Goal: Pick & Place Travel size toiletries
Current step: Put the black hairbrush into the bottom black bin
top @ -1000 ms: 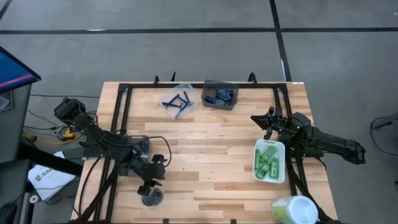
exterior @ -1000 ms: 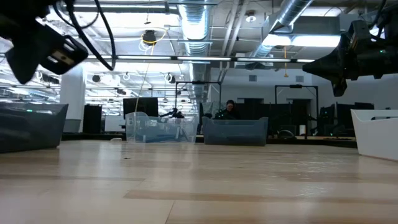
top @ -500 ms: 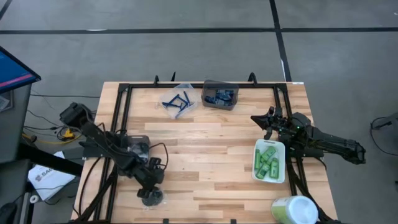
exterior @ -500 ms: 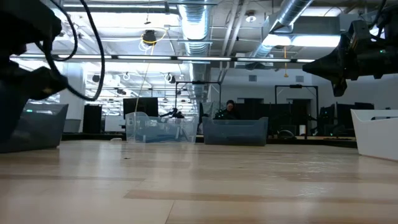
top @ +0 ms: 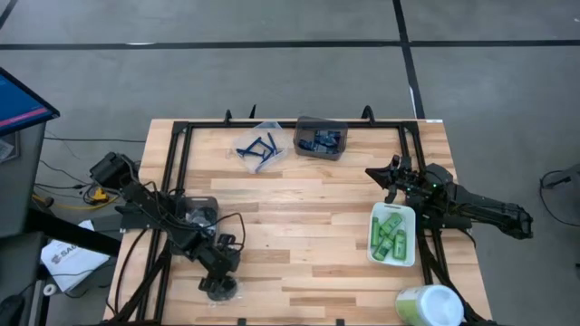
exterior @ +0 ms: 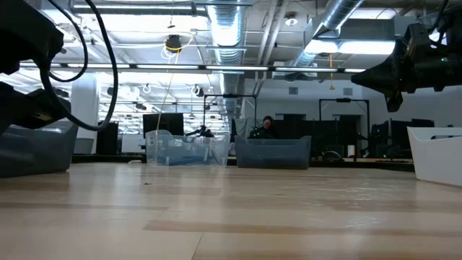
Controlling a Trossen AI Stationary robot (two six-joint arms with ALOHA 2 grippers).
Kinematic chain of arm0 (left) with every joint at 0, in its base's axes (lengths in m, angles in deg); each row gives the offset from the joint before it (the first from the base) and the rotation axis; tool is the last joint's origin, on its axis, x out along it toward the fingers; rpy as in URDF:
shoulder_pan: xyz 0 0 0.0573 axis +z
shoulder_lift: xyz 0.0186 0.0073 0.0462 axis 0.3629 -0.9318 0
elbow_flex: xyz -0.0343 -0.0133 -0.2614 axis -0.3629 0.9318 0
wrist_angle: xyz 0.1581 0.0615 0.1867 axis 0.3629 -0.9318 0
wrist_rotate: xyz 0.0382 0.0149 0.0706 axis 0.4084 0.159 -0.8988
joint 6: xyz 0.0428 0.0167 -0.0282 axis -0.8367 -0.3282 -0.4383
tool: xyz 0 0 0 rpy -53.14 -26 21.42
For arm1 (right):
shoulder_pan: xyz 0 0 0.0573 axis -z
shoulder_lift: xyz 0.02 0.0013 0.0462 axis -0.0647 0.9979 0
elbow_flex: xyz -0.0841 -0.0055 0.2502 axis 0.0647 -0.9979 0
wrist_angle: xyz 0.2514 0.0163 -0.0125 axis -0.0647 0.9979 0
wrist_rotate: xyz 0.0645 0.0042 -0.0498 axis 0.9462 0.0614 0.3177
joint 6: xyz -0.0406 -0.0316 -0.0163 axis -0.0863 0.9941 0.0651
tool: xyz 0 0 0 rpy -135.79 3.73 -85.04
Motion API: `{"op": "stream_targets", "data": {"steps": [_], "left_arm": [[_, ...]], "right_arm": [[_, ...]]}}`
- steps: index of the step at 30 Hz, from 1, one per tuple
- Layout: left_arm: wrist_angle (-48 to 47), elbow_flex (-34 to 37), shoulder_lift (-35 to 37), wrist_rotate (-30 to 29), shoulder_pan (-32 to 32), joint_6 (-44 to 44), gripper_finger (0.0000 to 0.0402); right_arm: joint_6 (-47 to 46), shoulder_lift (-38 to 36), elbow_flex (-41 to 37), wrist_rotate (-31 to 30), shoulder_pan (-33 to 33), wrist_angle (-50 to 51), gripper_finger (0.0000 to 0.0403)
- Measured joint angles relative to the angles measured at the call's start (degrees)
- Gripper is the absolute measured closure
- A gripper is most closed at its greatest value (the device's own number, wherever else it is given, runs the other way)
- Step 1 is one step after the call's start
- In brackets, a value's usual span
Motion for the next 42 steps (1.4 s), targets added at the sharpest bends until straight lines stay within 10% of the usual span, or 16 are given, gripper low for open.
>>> {"op": "stream_targets", "data": {"steps": [14,42], "left_arm": [[2.42,0.0,0.0,-1.37,0.17,1.02,0.0396],[7.45,-3.91,7.07,-6.48,6.95,1.52,0.0401]], "right_arm": [[0.0,0.0,0.01,-0.01,0.02,0.0,0.0403],[0.01,0.0,-0.01,-0.01,0.02,0.0,0.0403]]}}
